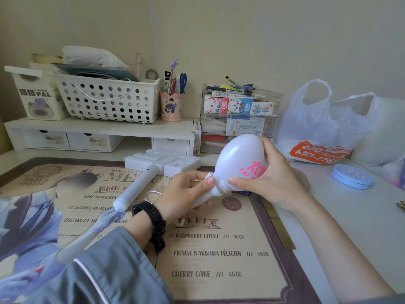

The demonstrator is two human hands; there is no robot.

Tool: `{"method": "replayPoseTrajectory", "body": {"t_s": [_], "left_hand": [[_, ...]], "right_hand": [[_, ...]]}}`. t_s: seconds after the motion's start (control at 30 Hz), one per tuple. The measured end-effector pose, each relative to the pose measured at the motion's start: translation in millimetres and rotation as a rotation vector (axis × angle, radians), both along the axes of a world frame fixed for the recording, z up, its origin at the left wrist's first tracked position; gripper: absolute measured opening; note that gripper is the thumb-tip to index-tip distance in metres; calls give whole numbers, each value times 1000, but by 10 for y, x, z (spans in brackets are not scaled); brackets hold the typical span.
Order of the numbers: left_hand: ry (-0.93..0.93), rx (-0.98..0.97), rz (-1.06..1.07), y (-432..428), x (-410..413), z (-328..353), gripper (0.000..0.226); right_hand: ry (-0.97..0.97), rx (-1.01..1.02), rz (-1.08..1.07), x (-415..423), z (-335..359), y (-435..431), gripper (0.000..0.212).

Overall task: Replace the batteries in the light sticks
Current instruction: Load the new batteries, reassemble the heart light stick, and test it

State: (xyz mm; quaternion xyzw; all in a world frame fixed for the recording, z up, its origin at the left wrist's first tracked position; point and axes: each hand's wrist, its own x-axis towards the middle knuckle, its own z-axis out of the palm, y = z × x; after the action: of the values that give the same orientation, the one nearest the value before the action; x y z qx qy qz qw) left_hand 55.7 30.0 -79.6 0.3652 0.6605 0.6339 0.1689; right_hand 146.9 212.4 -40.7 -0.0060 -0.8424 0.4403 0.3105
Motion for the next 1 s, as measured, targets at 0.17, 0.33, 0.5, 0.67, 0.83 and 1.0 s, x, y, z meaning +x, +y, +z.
{"method": "replayPoseTrajectory", "body": {"t_s": [0.17,0.33,0.5,0.67,0.83,1.0], "left_hand": [[27,-12,-24,-17,-3,5,38],[36,-32,17,-21,25,-3,46],[46,-61,100,-2,78,-34,43],[43,-40,125,21,138,-28,44],[52,-68,150,30,146,-38,46],[22,-83,180,34,127,-47,44]], "right_hand": [[-9,-2,23,16,8,3,79],[-5,-30,40,-16,-36,-27,78],[-20,-39,15,-53,-102,-71,80],[-52,5,-73,-81,-150,-141,87],[-160,6,-80,-107,-177,-94,94],[-189,-17,-74,-143,-241,-79,105]]}}
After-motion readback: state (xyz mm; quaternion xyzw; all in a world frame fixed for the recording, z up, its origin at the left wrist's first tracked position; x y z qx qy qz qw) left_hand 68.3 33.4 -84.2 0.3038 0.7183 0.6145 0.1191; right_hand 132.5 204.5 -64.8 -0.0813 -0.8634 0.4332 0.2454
